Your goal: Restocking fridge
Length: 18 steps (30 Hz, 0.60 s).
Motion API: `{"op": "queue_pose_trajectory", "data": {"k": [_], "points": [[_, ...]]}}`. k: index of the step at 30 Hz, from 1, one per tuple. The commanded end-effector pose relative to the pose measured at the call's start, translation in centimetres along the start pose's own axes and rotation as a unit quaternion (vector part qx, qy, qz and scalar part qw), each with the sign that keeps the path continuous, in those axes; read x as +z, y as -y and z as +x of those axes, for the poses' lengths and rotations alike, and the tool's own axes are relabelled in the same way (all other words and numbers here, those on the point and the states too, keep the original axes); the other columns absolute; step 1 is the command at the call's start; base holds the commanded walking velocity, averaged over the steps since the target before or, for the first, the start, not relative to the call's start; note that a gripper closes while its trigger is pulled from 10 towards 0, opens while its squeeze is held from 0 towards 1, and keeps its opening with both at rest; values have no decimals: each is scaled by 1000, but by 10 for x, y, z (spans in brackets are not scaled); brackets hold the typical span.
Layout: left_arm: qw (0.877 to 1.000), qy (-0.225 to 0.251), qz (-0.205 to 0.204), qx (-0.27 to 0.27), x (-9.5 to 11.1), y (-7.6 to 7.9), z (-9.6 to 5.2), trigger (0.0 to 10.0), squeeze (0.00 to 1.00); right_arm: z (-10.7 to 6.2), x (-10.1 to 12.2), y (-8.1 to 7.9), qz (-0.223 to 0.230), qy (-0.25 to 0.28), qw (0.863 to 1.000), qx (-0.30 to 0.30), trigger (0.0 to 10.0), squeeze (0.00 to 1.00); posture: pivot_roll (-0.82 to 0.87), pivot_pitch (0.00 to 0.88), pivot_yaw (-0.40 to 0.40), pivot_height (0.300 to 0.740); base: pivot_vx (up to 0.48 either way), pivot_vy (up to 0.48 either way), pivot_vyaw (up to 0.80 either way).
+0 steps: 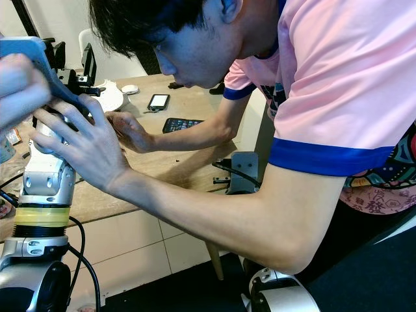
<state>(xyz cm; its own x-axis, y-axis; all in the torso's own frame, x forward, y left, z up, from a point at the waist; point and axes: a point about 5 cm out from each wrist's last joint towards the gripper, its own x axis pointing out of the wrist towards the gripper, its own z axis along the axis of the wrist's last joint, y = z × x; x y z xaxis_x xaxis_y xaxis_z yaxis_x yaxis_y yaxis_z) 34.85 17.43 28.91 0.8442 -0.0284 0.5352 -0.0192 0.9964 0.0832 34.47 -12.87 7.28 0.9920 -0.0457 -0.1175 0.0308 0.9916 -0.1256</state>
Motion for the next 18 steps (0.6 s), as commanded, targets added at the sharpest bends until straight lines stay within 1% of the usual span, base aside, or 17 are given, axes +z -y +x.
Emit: {"op": "queue_pose_trajectory", "data": {"k": [1,18], "points": [[1000,-2,3,-5,1,2,2,10000,0,1,0,0,2,-2,1000,-3,10000,0,49,0,45,740,0,0,0],[1000,-2,4,-5,0,1,1,10000,0,0,-3,0,-1,-7,1000,-1,10000,0,51,0,41,740,0,0,0]]}}
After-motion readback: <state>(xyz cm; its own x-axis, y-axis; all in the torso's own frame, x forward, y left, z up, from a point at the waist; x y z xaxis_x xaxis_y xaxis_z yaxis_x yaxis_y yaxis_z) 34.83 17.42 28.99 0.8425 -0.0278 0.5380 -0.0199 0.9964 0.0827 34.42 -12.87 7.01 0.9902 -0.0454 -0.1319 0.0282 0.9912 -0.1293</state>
